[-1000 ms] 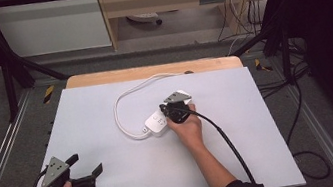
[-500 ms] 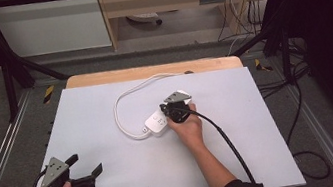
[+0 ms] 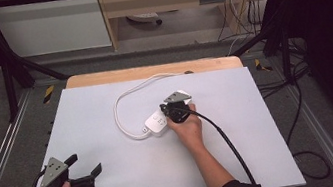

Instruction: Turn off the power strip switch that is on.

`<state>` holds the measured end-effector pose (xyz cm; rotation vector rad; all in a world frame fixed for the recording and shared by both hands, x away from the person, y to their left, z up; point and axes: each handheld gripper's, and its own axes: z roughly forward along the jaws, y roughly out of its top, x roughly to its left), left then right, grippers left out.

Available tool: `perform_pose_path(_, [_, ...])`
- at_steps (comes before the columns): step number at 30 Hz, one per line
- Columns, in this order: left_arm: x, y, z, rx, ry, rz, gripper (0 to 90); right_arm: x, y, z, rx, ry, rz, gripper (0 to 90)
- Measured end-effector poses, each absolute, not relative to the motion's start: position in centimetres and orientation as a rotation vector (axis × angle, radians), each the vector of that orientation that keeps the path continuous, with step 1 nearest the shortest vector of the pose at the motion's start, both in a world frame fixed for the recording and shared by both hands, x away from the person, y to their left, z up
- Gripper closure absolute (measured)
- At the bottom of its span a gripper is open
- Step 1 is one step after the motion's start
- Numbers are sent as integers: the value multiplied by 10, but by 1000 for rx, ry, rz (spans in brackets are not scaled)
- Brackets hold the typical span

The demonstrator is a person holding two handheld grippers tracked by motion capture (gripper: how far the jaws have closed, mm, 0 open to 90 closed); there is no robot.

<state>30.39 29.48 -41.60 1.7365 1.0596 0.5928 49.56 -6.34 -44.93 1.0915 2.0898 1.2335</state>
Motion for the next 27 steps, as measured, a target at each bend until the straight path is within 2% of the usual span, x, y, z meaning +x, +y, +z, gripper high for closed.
perform_pose_path(27, [304,295,-416,1736,1060,592,53,496,-63,-450,1093,2097,1226,900])
